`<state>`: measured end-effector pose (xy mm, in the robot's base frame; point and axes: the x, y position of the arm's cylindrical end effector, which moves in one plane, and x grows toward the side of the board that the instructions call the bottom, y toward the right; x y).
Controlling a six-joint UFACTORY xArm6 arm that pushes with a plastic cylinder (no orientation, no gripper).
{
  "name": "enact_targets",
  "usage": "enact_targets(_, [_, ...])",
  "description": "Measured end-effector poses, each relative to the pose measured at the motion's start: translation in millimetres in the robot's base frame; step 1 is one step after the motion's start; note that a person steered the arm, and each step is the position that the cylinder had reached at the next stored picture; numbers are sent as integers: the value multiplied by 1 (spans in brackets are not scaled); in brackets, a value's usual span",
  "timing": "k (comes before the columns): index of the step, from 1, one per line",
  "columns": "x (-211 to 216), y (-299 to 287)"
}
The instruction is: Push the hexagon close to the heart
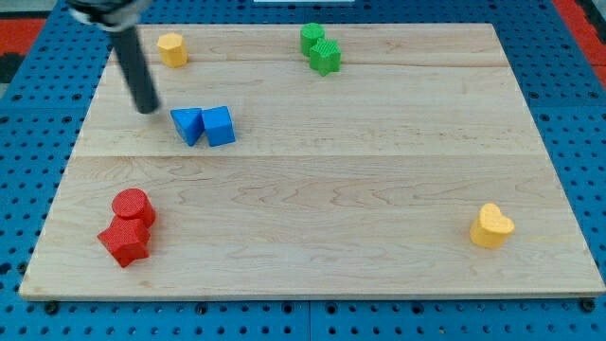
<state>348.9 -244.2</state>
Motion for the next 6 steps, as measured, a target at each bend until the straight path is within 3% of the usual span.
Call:
enact_targets(1, [-56,-52])
enact_targets(2, [-113,-28])
enact_targets(3, [-119,67])
enact_targets(4, [-65,111])
enact_targets(6, [-48,215])
